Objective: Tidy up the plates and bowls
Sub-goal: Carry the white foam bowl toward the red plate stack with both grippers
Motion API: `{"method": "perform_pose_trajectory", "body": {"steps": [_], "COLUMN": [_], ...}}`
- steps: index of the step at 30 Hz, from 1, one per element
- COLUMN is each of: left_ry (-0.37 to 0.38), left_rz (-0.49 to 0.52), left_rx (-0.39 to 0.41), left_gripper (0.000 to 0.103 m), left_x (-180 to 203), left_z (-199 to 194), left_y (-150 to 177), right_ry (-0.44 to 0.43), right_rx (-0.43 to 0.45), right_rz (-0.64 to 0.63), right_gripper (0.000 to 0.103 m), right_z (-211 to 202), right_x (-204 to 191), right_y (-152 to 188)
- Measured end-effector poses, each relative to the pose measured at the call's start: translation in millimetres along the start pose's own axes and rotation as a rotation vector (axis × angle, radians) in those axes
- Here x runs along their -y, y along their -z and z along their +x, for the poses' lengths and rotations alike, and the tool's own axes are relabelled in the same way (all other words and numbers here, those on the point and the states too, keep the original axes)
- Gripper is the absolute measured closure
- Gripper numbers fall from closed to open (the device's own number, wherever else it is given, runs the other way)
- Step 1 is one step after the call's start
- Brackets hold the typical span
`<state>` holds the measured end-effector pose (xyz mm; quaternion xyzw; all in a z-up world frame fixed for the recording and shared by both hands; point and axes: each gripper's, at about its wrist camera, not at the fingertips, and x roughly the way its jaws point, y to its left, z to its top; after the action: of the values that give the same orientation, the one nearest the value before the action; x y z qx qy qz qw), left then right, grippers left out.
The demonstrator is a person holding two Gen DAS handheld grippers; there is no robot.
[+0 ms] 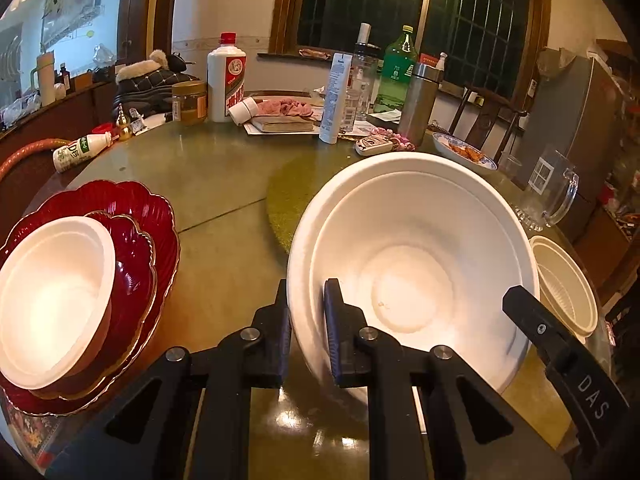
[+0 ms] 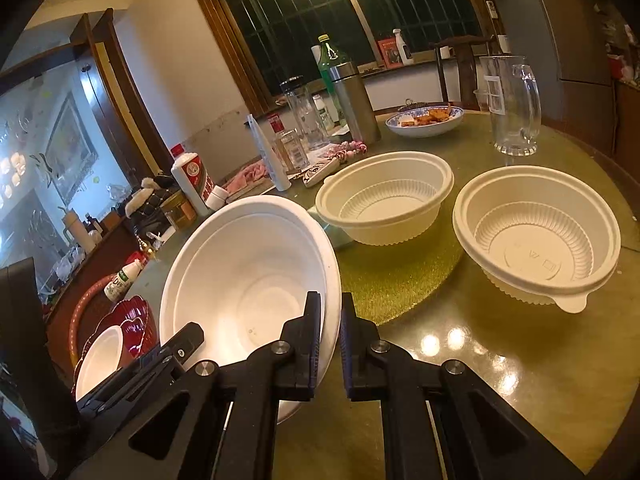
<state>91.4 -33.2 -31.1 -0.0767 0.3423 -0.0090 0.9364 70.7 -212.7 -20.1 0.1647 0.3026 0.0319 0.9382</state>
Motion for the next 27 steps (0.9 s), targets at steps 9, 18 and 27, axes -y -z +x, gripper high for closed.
{"method": "perform_pose_trajectory", "body": {"steps": [9,18,27], "left_ry": [0.002,-0.004,-0.004], "left_rz": [0.004,0.01,0.008], "left_rx": [0.005,0.001,0.001], "left_gripper": [0.09,0.09,0.09], "left_x": [-2.1,-1.4,-2.3], "left_z": [-1.2,-1.0,-2.3], "left_y": [-0.7,0.6,-0.1], "right_ry": [-0.003,-0.002,-0.002], "right_rx": [0.002,-0.001,0.0], "right_rz": [0.002,0.002,-0.001], "right_gripper": [0.095,0.095,0.095], "right_z": [-1.5,-0.7,-0.5], "right_x": [-1.2,-0.8,-0.3], "right_y": [0.5,0.6,1.4]}}
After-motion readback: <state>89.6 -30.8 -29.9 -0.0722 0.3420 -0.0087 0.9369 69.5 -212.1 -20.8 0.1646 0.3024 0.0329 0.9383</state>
